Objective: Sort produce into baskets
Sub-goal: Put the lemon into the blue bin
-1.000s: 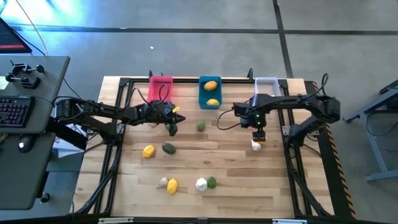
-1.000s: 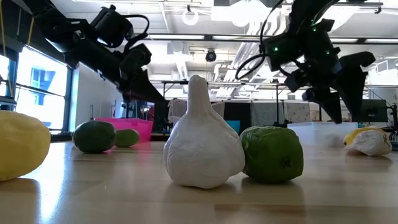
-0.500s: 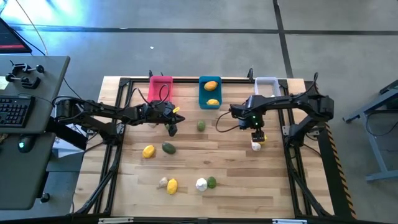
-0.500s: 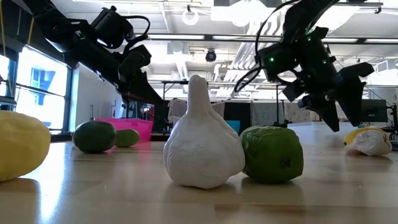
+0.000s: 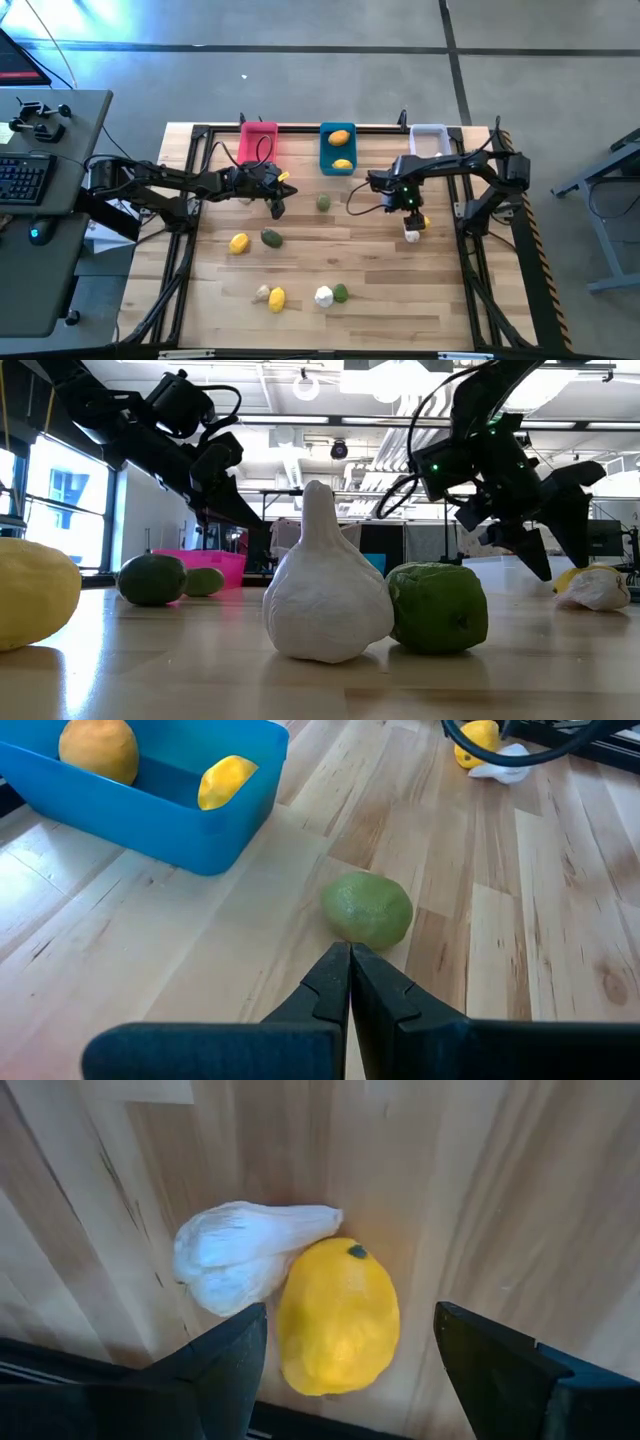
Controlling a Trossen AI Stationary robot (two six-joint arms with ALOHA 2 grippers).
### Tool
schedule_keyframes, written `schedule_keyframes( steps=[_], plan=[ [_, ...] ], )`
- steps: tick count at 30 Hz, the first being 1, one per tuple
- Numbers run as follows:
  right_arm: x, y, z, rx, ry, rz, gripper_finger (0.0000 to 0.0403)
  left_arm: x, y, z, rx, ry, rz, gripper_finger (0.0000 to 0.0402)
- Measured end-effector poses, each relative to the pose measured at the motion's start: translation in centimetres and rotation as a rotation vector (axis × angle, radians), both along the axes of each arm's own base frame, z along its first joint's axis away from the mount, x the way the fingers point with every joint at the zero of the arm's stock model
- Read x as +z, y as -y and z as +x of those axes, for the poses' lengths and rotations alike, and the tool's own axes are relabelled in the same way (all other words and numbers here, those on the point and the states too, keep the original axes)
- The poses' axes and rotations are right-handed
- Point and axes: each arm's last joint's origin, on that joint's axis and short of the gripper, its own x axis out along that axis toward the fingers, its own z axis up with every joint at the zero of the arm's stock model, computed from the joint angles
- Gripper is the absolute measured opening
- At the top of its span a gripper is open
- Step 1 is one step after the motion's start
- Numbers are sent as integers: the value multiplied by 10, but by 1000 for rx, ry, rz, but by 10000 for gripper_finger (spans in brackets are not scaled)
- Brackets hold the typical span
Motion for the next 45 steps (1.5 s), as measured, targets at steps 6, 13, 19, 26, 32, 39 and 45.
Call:
schedule_keyframes(
  steps=[6, 13, 19, 26, 32, 39, 45],
  plan=[
    [-19, -5, -19, -10, -80, 22, 277, 0, 0, 0, 1, 0, -1, 0],
    [-25, -6, -21, -55, -74, 14, 234, 0, 0, 0, 4, -1, 1, 0],
    [-13, -2, -11, -192, -4, 58, 141, -1, 0, 0, 4, -10, 0, 0],
    [43, 15, -2, -418, 260, -20, 137, 2, -1, 0, 11, 10, 9, 0],
    [85, 38, 33, -663, 694, -146, 145, 2, -1, 0, 13, 14, 6, 0],
    [92, 64, 87, -902, 980, -161, 137, 2, 0, 0, 15, 16, 0, 0],
    [73, 106, 121, -827, 867, -285, 137, 2, 0, 0, 15, 15, 0, 0]
  ],
)
